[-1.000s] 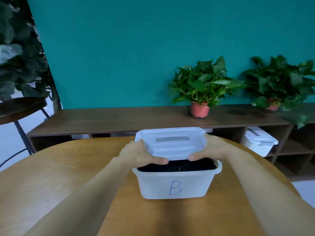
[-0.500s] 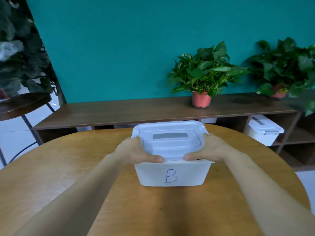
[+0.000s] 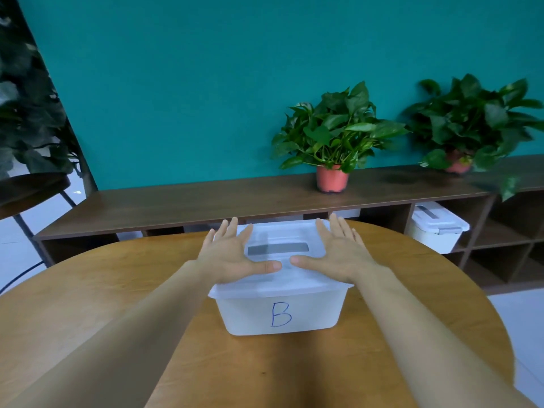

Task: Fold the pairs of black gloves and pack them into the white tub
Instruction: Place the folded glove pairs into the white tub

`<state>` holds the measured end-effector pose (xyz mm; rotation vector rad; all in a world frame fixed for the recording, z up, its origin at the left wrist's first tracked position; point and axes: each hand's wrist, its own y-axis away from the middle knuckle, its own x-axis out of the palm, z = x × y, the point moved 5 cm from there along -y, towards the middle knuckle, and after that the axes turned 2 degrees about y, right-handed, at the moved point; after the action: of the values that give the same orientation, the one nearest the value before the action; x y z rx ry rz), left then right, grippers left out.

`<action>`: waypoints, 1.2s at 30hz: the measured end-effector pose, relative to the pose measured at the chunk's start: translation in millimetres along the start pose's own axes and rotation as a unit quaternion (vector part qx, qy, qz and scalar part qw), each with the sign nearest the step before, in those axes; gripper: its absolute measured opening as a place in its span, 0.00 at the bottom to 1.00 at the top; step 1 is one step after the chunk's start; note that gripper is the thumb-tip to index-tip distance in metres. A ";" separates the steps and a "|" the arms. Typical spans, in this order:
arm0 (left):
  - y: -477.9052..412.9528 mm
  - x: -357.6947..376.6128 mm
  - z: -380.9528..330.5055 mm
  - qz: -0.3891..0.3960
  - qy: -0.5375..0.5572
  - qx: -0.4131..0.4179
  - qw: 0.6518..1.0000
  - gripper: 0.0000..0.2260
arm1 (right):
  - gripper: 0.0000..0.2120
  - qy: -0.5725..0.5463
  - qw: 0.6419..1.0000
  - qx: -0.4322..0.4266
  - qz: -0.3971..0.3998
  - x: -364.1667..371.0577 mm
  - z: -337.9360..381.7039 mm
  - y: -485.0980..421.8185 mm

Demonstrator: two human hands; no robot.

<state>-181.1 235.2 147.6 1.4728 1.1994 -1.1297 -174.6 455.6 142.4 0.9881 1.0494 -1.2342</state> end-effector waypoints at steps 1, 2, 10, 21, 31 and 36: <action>-6.5 3.5 -2.8 0.011 0.013 0.018 1.000 0.62 | 0.56 0.012 1.000 -0.005 0.013 3.5 -0.7 -5.6; -12.5 7.8 -3.6 0.022 0.021 0.027 0.999 0.64 | 0.55 0.019 0.999 -0.004 0.028 7.1 -2.9 -10.6; -32.4 29.2 0.0 0.062 -0.015 0.014 0.998 0.59 | 0.55 0.054 0.996 -0.009 0.073 23.1 -14.8 -24.7; -38.2 27.4 -41.8 0.044 -0.039 0.098 0.993 0.62 | 0.55 0.057 0.996 -0.006 0.070 23.3 -9.8 -21.2; -46.3 25.7 -61.9 0.123 -0.021 0.065 0.990 0.58 | 0.57 -0.113 0.990 0.070 0.057 19.3 -40.2 -4.7; -46.0 23.3 -63.4 0.136 -0.038 0.055 0.988 0.57 | 0.66 -0.139 0.978 0.146 0.042 23.3 -58.3 -2.2</action>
<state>-217.1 306.9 132.0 1.6059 0.8643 -1.0667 -180.3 506.3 105.9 1.0342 0.6126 -1.4350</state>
